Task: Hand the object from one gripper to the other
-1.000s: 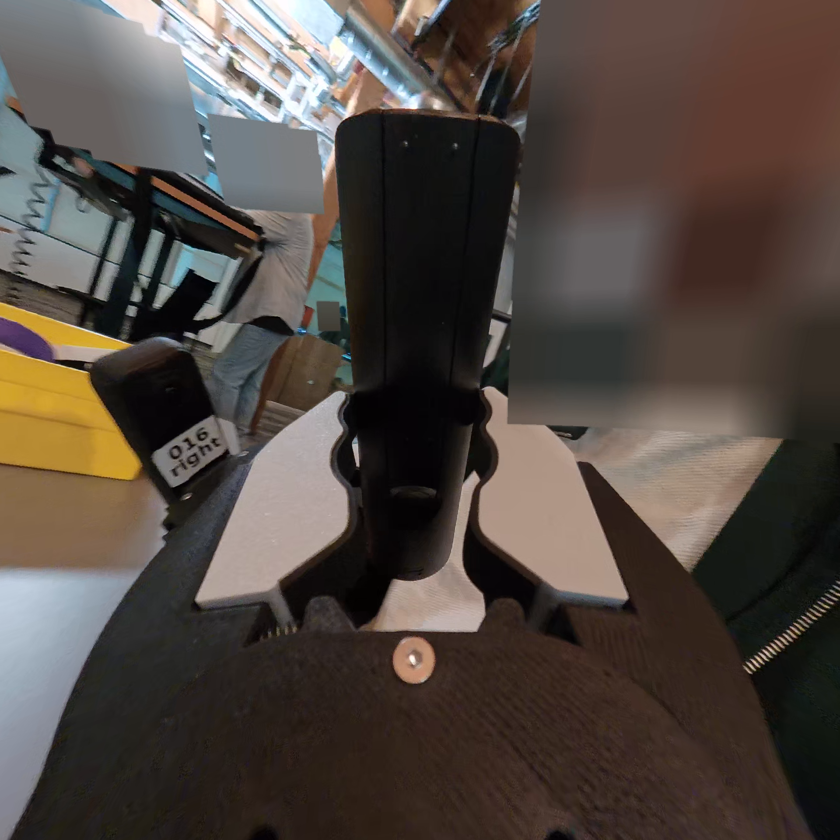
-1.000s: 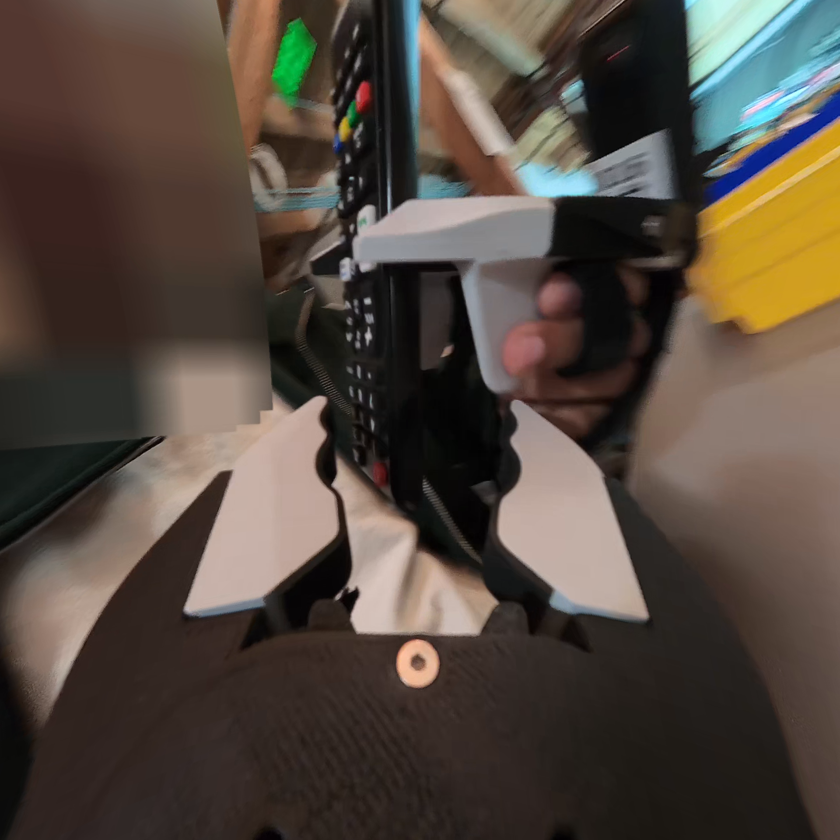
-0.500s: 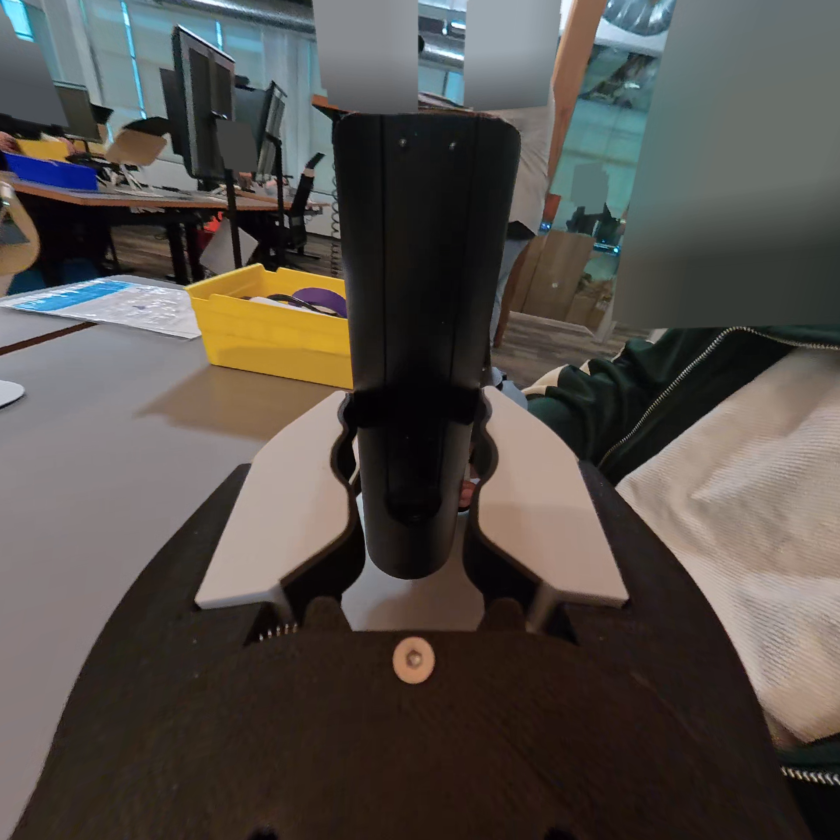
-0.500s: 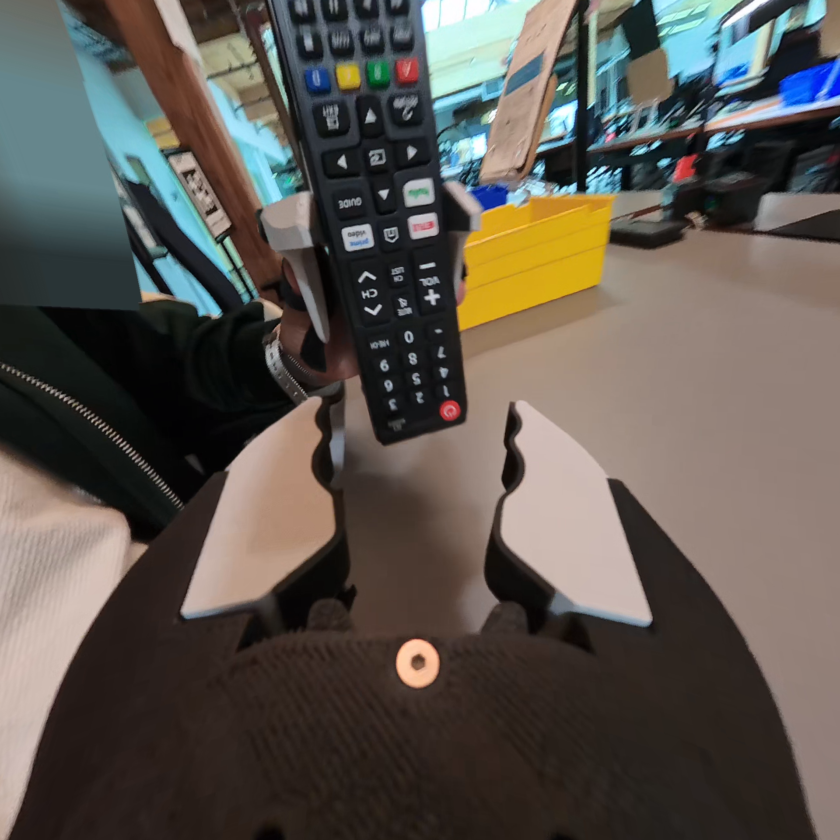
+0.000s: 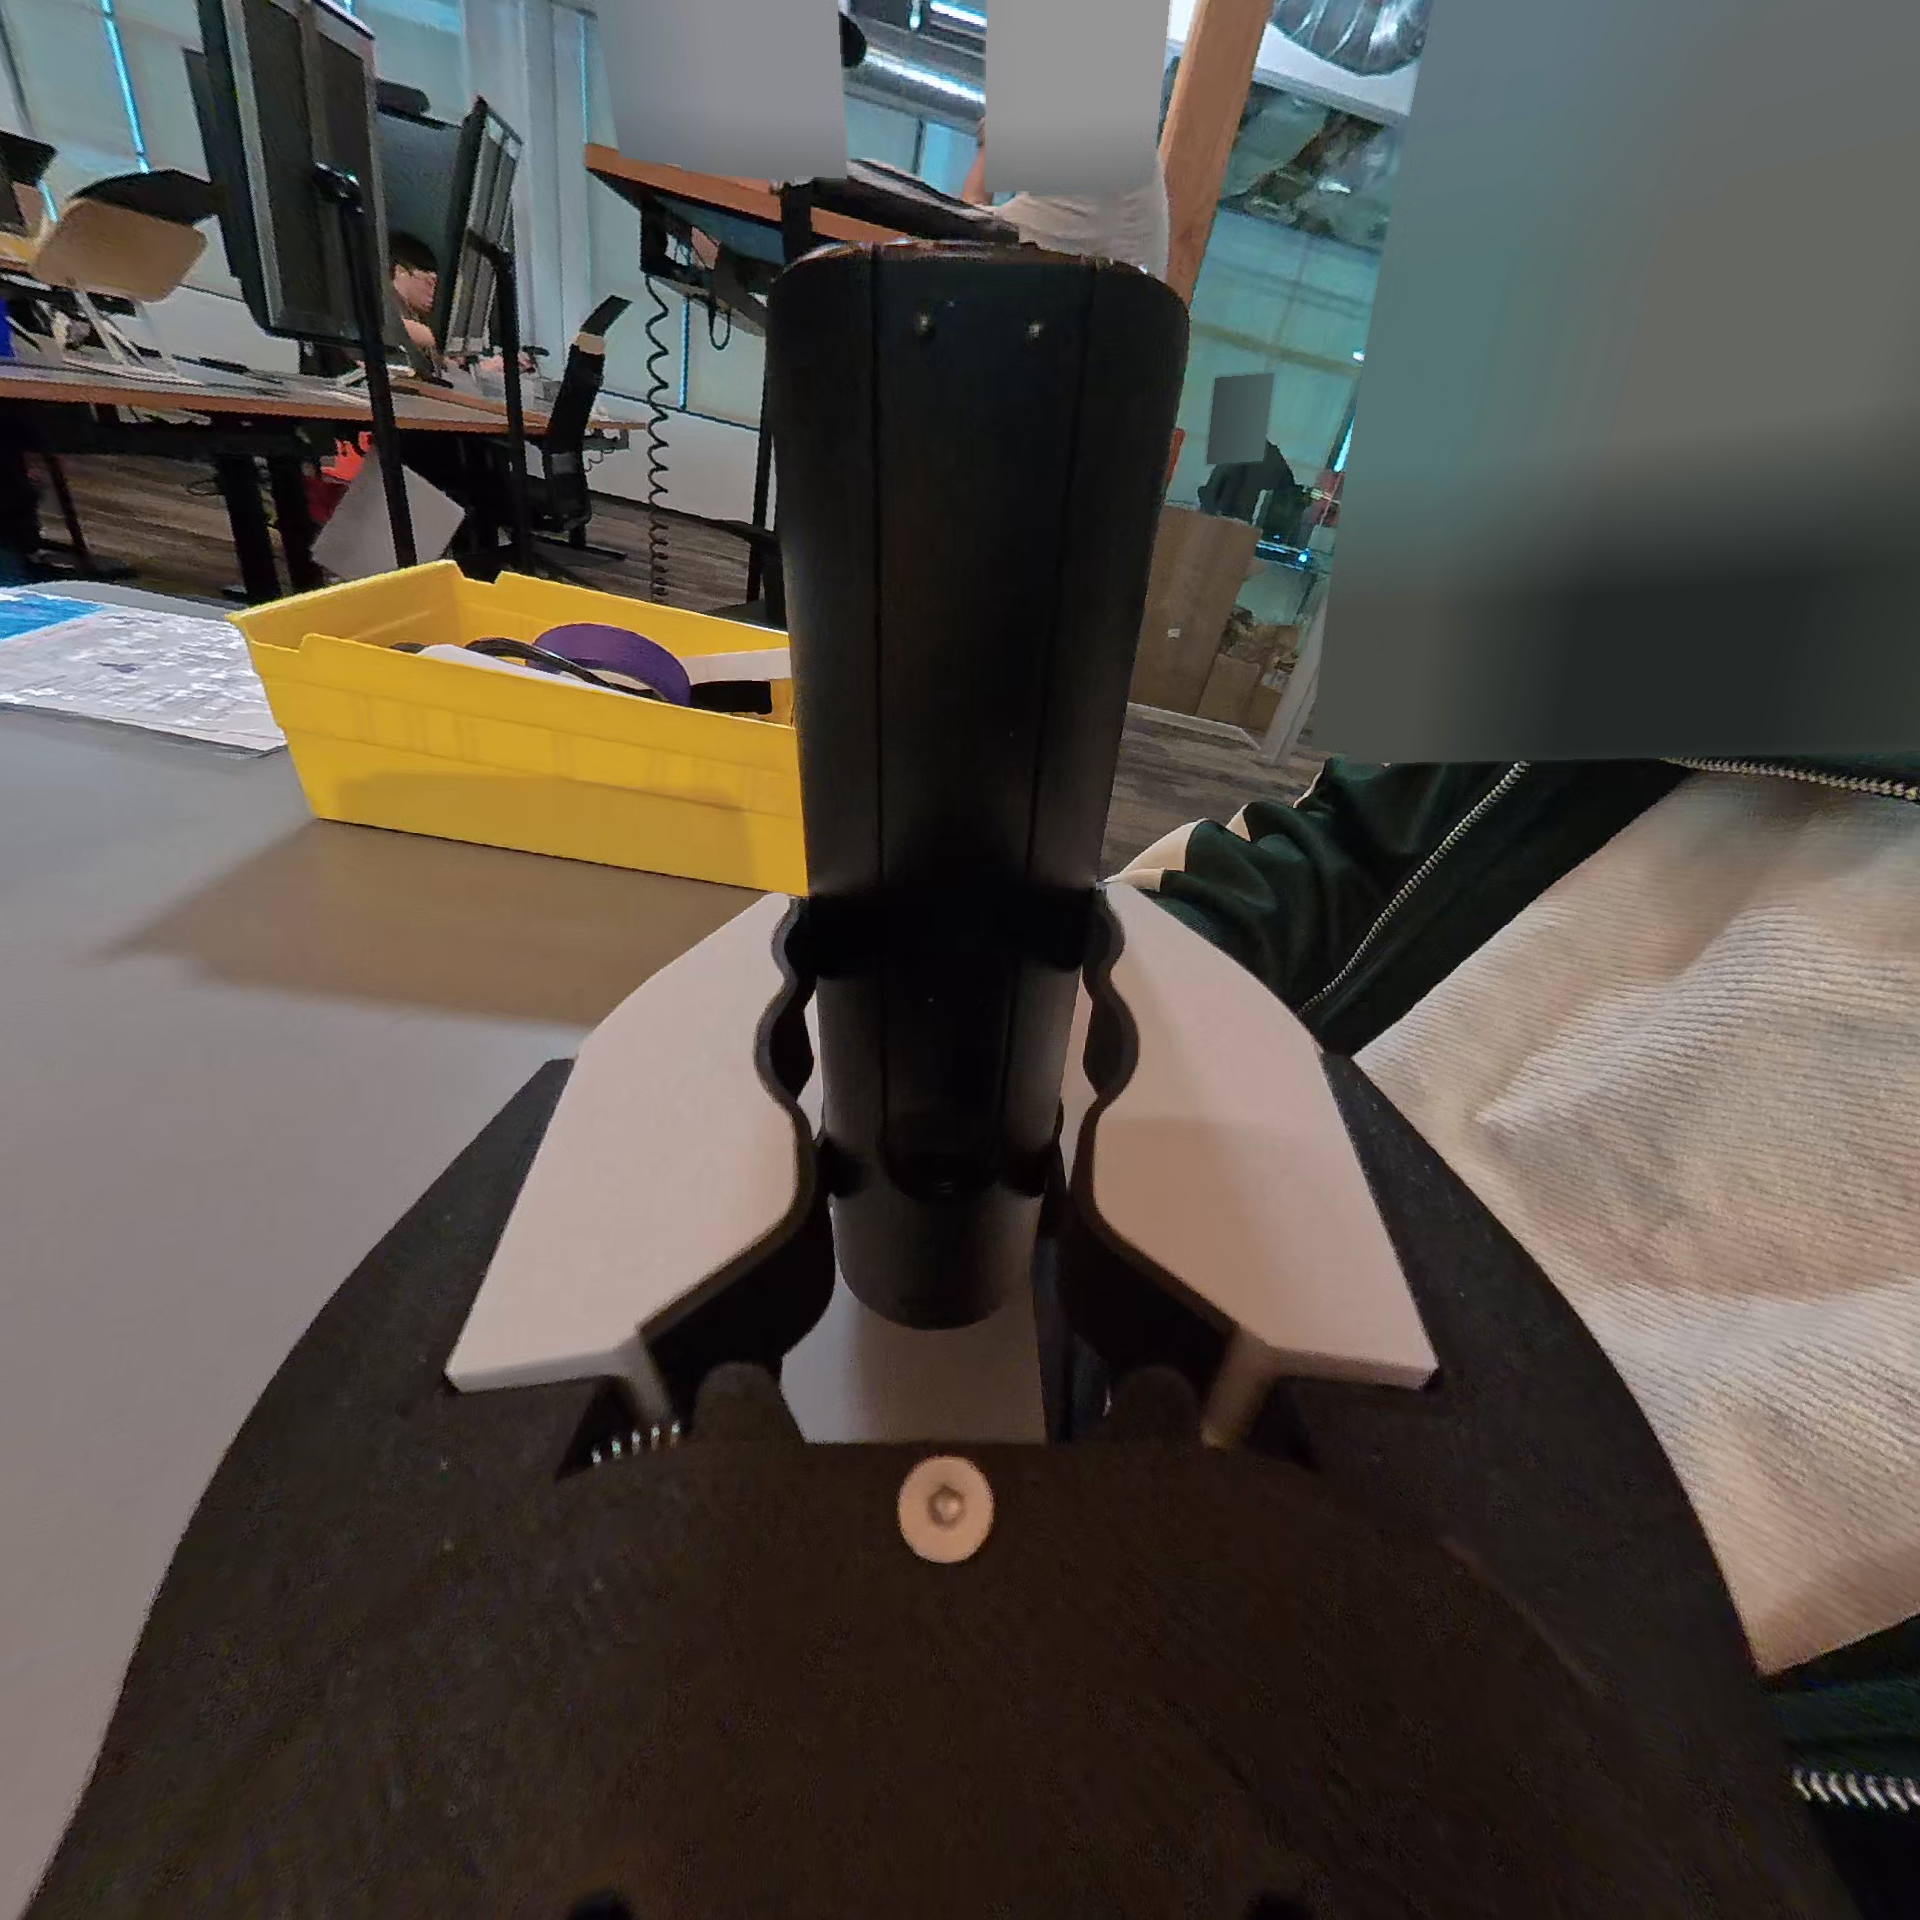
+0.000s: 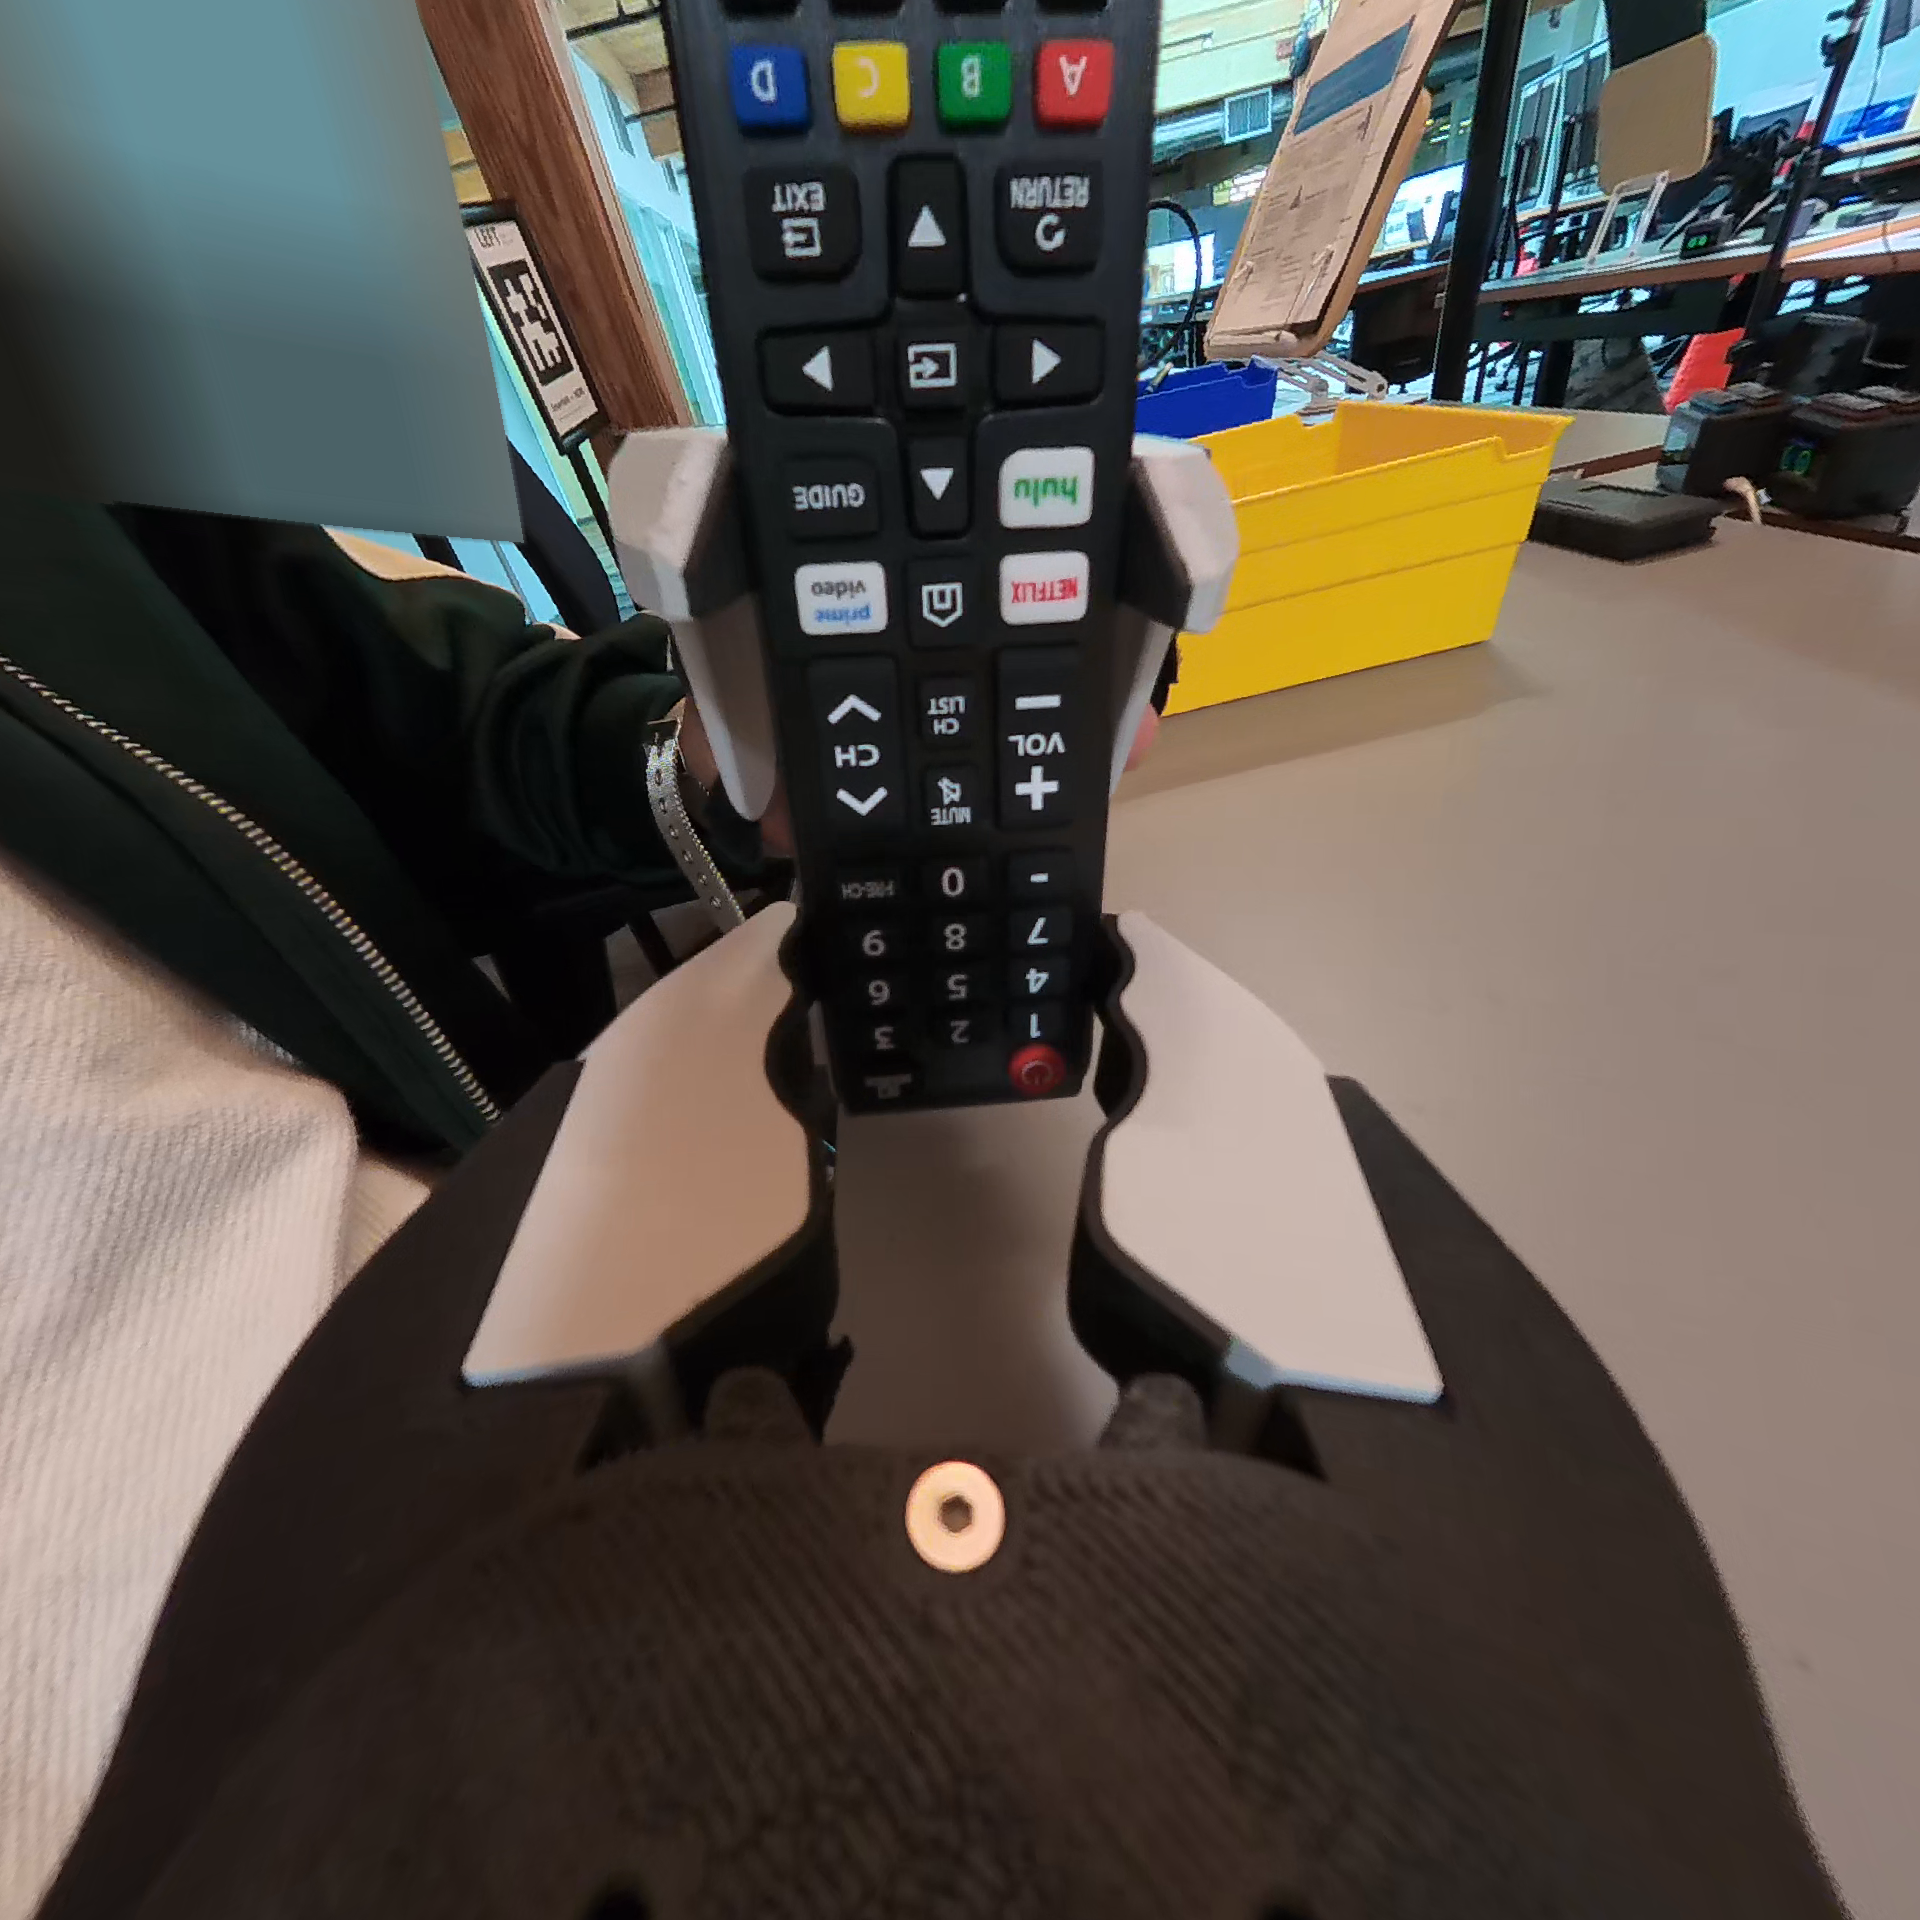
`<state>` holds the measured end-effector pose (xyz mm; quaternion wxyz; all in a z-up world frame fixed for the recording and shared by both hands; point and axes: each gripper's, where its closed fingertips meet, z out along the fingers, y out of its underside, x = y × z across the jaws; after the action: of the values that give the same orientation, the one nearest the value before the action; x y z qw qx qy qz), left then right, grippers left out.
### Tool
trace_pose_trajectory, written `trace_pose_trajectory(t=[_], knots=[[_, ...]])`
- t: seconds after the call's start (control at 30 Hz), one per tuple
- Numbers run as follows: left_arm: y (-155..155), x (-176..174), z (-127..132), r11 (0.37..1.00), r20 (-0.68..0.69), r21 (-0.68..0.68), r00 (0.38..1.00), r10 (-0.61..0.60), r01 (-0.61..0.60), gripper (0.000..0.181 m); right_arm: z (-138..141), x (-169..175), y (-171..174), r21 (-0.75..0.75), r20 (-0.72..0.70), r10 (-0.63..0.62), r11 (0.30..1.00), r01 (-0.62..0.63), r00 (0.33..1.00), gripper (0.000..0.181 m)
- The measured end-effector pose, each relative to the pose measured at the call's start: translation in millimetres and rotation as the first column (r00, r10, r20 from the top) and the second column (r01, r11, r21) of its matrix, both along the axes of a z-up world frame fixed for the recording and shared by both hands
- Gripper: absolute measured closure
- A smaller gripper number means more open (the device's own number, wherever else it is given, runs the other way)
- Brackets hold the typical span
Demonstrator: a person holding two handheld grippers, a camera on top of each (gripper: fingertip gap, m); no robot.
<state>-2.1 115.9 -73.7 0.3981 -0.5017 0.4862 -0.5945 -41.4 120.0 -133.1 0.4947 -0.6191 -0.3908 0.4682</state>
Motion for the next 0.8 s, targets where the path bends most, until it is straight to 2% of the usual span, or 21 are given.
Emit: trace_pose_trajectory(t=[0.23, 0.3, 0.47, 0.8], knots=[[-3.5, -0.1, 9.1, 1.000, 0.056, -0.016, 0.998, -0.010, 0.011, 0.127, 10.0, 0.9, -2.3, 0.022, -0.028, -0.001, 1.000, 0.002, 1.000, 0.129], [-3.6, 1.1, 7.5, 1.000, 0.049, -0.020, 0.999, -0.010, 0.011, 0.118, 15.7, 2.6, -1.4, 0.019, -0.060, -0.008, 1.000, 0.009, 0.998, 0.129], [-1.3, 1.4, 4.6, 1.000, 0.042, 0.009, 0.999, 0.010, -0.010, 0.109, 20.5, 15.2, 6.3, 0.049, -0.049, -0.055, 0.997, 0.057, 0.997, 0.130], [14.2, -2.5, -2.2, 0.997, 0.061, -0.068, 0.997, 0.039, -0.035, 0.106, 26.6, 38.5, 20.1, 0.065, -0.060, -0.131, 0.989, 0.134, 0.990, 0.129]])
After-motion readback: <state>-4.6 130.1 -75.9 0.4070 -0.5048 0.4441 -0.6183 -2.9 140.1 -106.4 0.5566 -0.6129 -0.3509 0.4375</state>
